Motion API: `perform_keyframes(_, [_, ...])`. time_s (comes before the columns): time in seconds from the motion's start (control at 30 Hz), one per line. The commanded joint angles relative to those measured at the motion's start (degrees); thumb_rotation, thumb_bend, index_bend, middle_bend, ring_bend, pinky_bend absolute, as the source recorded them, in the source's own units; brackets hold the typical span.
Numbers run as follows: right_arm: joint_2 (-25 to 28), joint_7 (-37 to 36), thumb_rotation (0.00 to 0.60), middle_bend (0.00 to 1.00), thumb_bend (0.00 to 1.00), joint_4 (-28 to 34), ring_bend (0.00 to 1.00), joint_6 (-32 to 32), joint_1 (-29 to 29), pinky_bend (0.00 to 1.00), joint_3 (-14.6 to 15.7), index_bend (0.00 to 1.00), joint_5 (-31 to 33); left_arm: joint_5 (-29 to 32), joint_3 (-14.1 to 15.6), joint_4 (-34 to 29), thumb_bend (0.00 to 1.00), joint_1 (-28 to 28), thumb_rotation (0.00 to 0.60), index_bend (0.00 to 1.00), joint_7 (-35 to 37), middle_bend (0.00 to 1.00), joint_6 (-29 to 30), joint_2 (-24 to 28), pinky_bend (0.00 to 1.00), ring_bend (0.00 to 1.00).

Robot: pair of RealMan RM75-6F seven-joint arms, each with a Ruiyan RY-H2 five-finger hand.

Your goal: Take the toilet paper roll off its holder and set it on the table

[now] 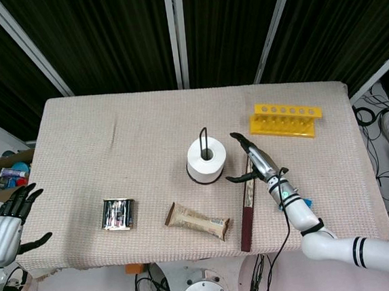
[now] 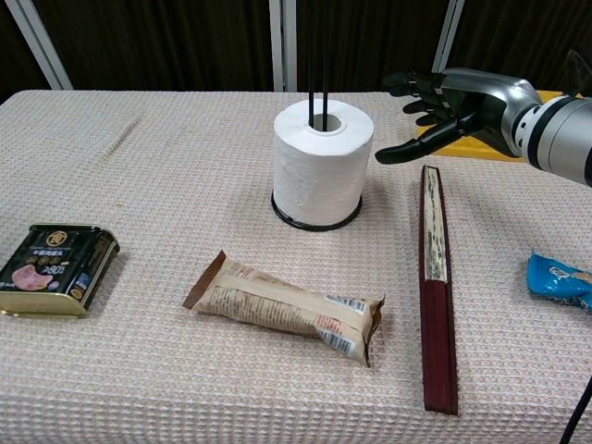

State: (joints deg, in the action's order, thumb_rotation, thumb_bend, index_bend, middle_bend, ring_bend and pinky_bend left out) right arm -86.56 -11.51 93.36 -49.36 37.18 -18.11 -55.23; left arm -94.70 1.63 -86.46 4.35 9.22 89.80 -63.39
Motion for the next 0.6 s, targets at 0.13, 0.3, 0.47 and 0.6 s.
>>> perform_keyframes(0.13, [-0.24, 0.17, 0.6, 0.0, 0.04, -0.13, 0.0, -0.22, 0.15, 0.0, 0.12, 0.0, -0.06, -0.08, 0.07, -0.15, 0.11, -0.17, 0.6, 0.13, -0.26, 0.07, 0.23, -0.02, 0.22, 0.06])
perform_keyframes(0.3, [-1.36, 0.71, 0.6, 0.0, 0.04, -1.08, 0.0, -0.31, 0.56, 0.0, 0.24, 0.0, 0.93, -0.35, 0.15, -0.38, 0.11, -0.52, 0.6, 0.13, -0.58, 0.07, 0.9, 0.06, 0.22, 0.06])
perform_keyframes(0.47, [-2.37, 0.76, 0.6, 0.0, 0.01, -1.71, 0.0, 1.02, 1.62, 0.0, -0.01, 0.0, 1.9, -0.48, 0.25, -0.38, 0.11, -0.5, 0.6, 0.13, -0.59, 0.07, 0.77, 0.08, 0.22, 0.06])
perform_keyframes(0.6, [-3.71, 1.53, 0.6, 0.0, 0.0, -3.01, 0.0, 1.77, 2.75, 0.0, 0.02, 0.0, 2.55, -0.53, 0.27, -0.27, 0.11, -0.53, 0.6, 0.13, -0.3, 0.07, 0.81, 0.16, 0.22, 0.06])
